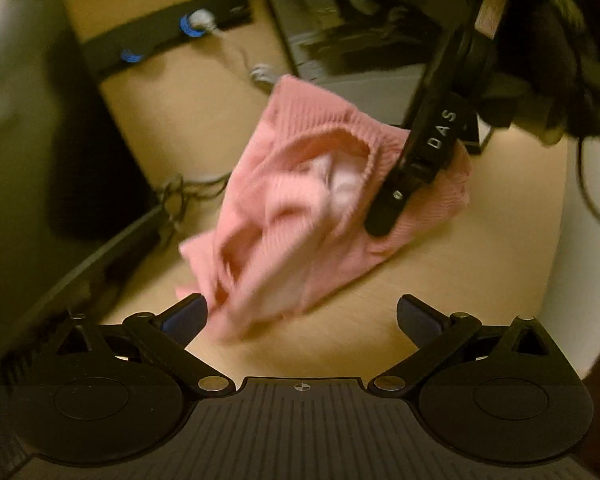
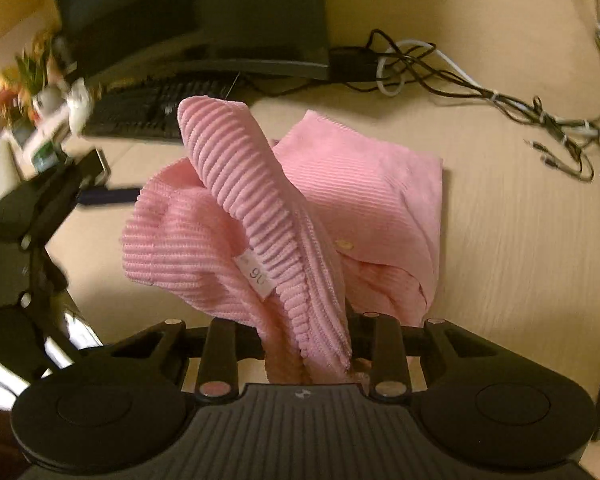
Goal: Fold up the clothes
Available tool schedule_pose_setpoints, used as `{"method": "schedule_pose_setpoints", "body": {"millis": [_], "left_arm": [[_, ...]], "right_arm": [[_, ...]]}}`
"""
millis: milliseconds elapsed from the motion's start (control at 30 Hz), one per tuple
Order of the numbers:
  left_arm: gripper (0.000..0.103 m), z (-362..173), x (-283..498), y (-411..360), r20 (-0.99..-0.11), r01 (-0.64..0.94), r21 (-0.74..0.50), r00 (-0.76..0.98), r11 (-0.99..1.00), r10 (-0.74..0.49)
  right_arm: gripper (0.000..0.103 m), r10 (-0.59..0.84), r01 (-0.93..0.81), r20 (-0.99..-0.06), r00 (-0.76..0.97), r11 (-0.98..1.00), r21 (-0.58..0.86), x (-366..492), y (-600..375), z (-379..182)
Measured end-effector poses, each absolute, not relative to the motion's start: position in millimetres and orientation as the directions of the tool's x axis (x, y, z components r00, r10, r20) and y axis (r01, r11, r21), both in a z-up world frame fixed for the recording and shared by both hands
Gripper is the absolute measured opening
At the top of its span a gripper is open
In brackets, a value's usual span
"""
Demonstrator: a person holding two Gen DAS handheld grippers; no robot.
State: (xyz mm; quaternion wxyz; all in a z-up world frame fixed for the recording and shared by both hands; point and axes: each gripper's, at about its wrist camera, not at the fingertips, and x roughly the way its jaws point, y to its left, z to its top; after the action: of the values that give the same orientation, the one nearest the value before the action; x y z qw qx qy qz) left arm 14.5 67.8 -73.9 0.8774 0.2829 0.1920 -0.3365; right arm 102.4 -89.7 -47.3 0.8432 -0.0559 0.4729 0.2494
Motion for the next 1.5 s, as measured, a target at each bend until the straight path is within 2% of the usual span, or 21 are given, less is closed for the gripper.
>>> {"method": "schedule_pose_setpoints", "body": {"millis": [67, 167, 300, 433, 533, 600, 667, 700, 800, 933, 1033, 1133, 1167, 1267, 1300, 1400, 1433, 1467, 1500], "left_arm": [[0.103, -78.5, 27.0, 63.8, -0.501, 0.707, 0.401, 0.702, 0.583, -0.507], [0.103, -82.3, 49.4, 61.1, -0.511, 0.772, 0.362, 0.633, 0.523, -0.582], [0.103, -92.8, 77.6, 59.5, -0.608, 0.905, 0.168, 0.408, 0.392, -0.681], [0.103, -103.9, 89.4, 61.5, -0.647, 0.938, -0.053, 0.23, 0.344, -0.727], [0.103, -113.0, 96.1, 65.8, -0.641, 0.896, -0.17, 0.215, 0.41, -0.737], [0.103, -116.9, 100.8, 69.2, -0.633, 0.844, -0.24, 0.238, 0.479, -0.737], [0.103, -117.4, 106.1, 74.3, -0.619, 0.768, -0.318, 0.275, 0.556, -0.735], [0.103, -116.6, 107.9, 76.7, -0.614, 0.736, -0.341, 0.296, 0.584, -0.732], [0.103, -110.9, 114.8, 85.0, -0.622, 0.66, -0.337, 0.379, 0.671, -0.685], [0.103, -99.8, 130.0, 97.5, -0.645, 0.564, -0.303, 0.473, 0.769, -0.601], [0.103, -88.5, 143.9, 106.2, -0.643, 0.518, -0.258, 0.537, 0.815, -0.545], [0.103, -74.1, 166.4, 113.9, -0.627, 0.5, -0.304, 0.537, 0.811, -0.565], [0.102, -70.4, 169.7, 117.4, -0.619, 0.492, -0.345, 0.521, 0.799, -0.588], [0.093, -59.7, 176.5, 125.7, -0.586, 0.466, -0.473, 0.467, 0.747, -0.662], [0.09, -59.6, 175.9, 125.7, -0.571, 0.458, -0.513, 0.448, 0.726, -0.687], [0.09, -62.4, 174.4, 128.5, -0.53, 0.415, -0.628, 0.391, 0.658, -0.753], [0.09, -68.1, 179.0, 125.0, -0.542, 0.394, -0.639, 0.379, 0.661, -0.75], [0.091, -73.8, 183.5, 121.4, -0.554, 0.374, -0.648, 0.367, 0.664, -0.748], [0.09, -79.2, 187.0, 118.0, -0.568, 0.354, -0.652, 0.358, 0.671, -0.741]], "right_arm": [[0.027, 0.334, -0.517, -0.844, 0.42, 0.852, 0.081, 89.6, -76.3, -47.3], [0.027, 0.289, -0.588, -0.876, 0.387, 0.809, 0.007, 70.2, -53.9, -41.6], [0.026, 0.203, -0.717, -0.912, 0.358, 0.685, -0.129, 53.9, -34.8, -25.2], [0.029, 0.191, -0.807, -0.913, 0.361, 0.555, -0.204, 75.0, -26.7, -1.6], [0.041, 0.214, -0.86, -0.912, 0.349, 0.46, -0.221, 115.4, -19.4, -10.1], [0.06, 0.224, -0.882, -0.913, 0.341, 0.414, -0.228, 145.2, -16.1, -25.1], [0.074, 0.225, -0.877, -0.916, 0.333, 0.431, -0.213, 169.9, -16.5, -41.4], [0.082, 0.224, -0.869, -0.917, 0.329, 0.452, -0.202, 181.2, -17.5, -49.8], [0.092, 0.224, -0.843, -0.919, 0.323, 0.509, -0.172, 211.2, -20.5, -71.3], [0.094, 0.277, -0.789, -0.868, 0.413, 0.584, -0.189, 196.5, -38.5, -47.5], [0.096, 0.337, -0.694, -0.786, 0.518, 0.703, -0.157, 184.7, -68.5, -18.3], [0.097, 0.355, -0.572, -0.691, 0.63, 0.813, -0.104, 179.5, -103.2, -5.0], [0.093, 0.355, -0.53, -0.668, 0.653, 0.845, -0.069, 178.1, -113.1, -3.5], [0.056, 0.379, -0.457, -0.653, 0.656, 0.887, 0.056, 181.0, -128.6, -11.5], [0.054, 0.386, -0.44, -0.648, 0.656, 0.894, 0.087, 181.1, -132.1, -13.9], [0.055, 0.399, -0.419, -0.636, 0.661, 0.899, 0.128, 182.4, -132.4, -22.3], [0.058, 0.403, -0.413, -0.635, 0.659, 0.899, 0.143, 184.5, -131.9, -25.3], [0.071, 0.411, -0.405, -0.639, 0.65, 0.899, 0.165, 188.0, -130.5, -30.2], [0.076, 0.421, -0.397, -0.646, 0.637, 0.897, 0.193, 191.1, -128.3, -37.8]]}}
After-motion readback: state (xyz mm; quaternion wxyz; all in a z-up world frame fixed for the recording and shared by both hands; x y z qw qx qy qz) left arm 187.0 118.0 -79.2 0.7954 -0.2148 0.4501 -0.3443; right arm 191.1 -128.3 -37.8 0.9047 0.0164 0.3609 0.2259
